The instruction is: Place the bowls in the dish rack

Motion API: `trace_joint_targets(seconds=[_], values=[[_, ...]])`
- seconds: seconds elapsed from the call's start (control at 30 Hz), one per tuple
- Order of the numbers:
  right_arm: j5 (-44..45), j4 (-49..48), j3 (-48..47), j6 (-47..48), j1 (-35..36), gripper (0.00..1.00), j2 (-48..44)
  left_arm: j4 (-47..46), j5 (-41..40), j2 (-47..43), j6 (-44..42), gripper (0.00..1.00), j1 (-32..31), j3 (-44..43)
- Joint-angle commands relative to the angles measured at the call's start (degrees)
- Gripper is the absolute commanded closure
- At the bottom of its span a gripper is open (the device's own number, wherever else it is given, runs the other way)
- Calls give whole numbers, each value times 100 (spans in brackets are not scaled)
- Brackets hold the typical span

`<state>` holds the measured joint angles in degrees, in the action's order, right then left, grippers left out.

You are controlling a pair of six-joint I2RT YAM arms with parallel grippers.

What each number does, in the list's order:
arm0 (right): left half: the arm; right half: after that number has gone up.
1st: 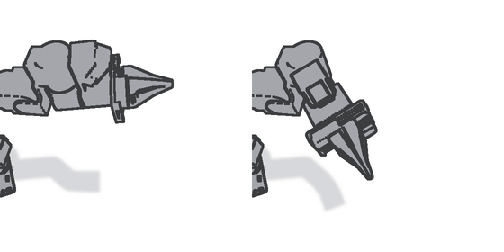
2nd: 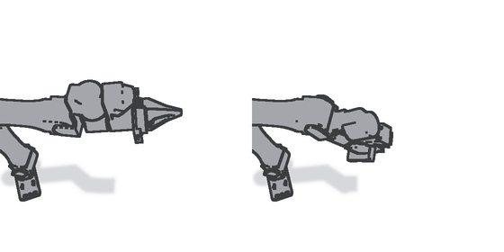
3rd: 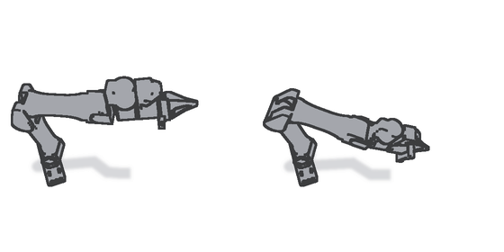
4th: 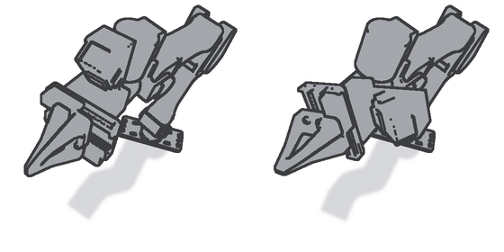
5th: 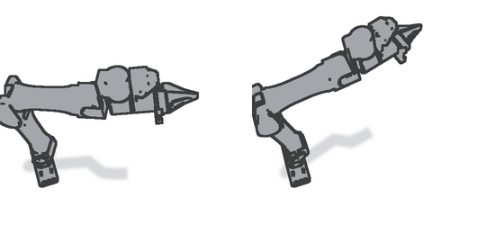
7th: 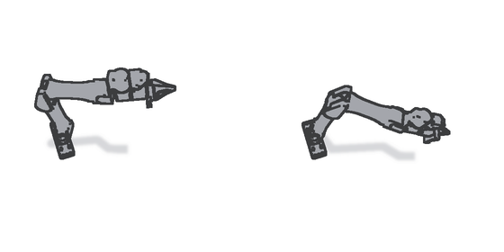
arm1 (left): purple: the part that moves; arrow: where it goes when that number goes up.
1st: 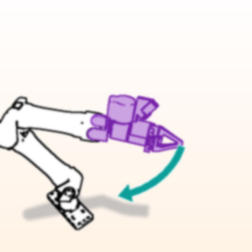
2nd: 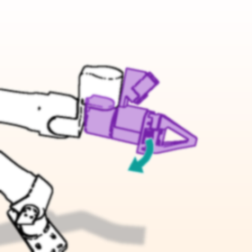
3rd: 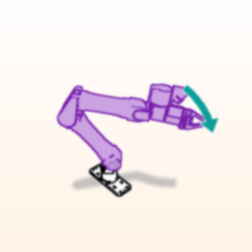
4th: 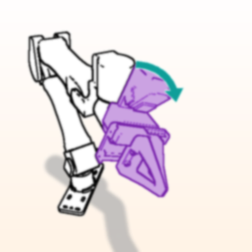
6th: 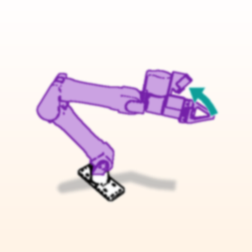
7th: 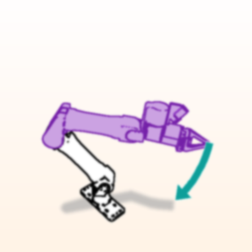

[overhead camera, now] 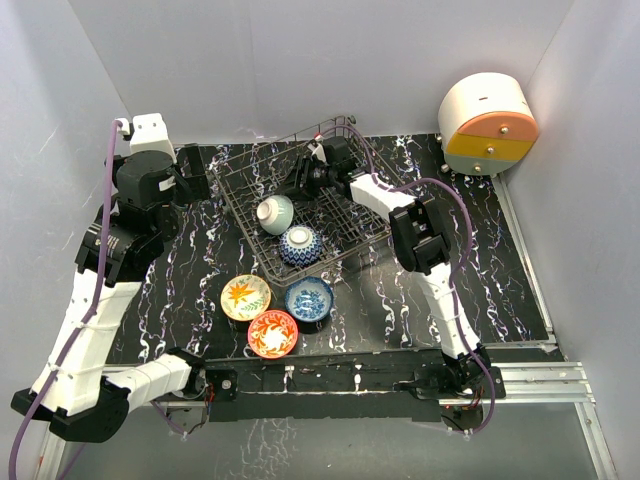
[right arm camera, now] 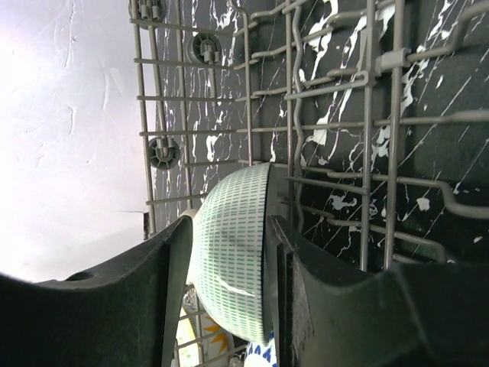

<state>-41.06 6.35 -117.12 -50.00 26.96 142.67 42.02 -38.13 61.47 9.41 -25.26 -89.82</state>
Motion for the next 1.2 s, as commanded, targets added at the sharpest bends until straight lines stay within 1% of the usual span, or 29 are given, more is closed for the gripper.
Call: trace_joint_targets(seconds=[0.0,0.03,0.07,0.13,0.17,0.27,0.3,0.33,0.37,0.4,0.53,0.73,0.9,1.0,1.07,1.17], values=[[106,112,-478,139,11,54,185,-115,7,-43,-92,3,-17,41],[140,138,-516,139,5,47,212,-111,14,-33,-96,3,-15,39],[168,141,-528,281,9,44,223,-113,18,-24,-99,3,-20,24],[217,143,-552,344,6,36,243,-123,37,-8,-114,3,-17,22],[243,147,-562,365,3,33,243,-124,42,6,-129,3,-25,18],[360,179,-590,472,-2,32,180,-108,58,32,-167,3,-21,8],[434,228,-622,527,-3,28,148,-114,62,34,-175,3,-21,4],[540,338,-666,617,-1,14,116,-119,68,34,-180,3,-22,0],[655,446,-724,716,2,3,86,-126,64,35,-184,3,-14,0],[758,589,-802,820,-3,2,65,-144,61,38,-192,3,-23,0],[1271,1393,-1143,1282,-12,1,-12,-167,102,66,-219,3,-22,-24],[2250,1944,-1070,1881,2,1,-500,-198,160,96,-251,3,-19,-60],[2776,2592,-1461,2391,62,1,-626,-234,247,181,-290,3,-22,-104],[3390,2696,-1228,2730,215,1,-1145,-248,250,230,-324,3,-17,-159],[3829,2835,-1077,3114,406,1,-1510,-281,222,248,-347,3,-20,-215],[3930,2958,-516,3501,626,1,-2177,-328,150,251,-341,3,-17,-355]])
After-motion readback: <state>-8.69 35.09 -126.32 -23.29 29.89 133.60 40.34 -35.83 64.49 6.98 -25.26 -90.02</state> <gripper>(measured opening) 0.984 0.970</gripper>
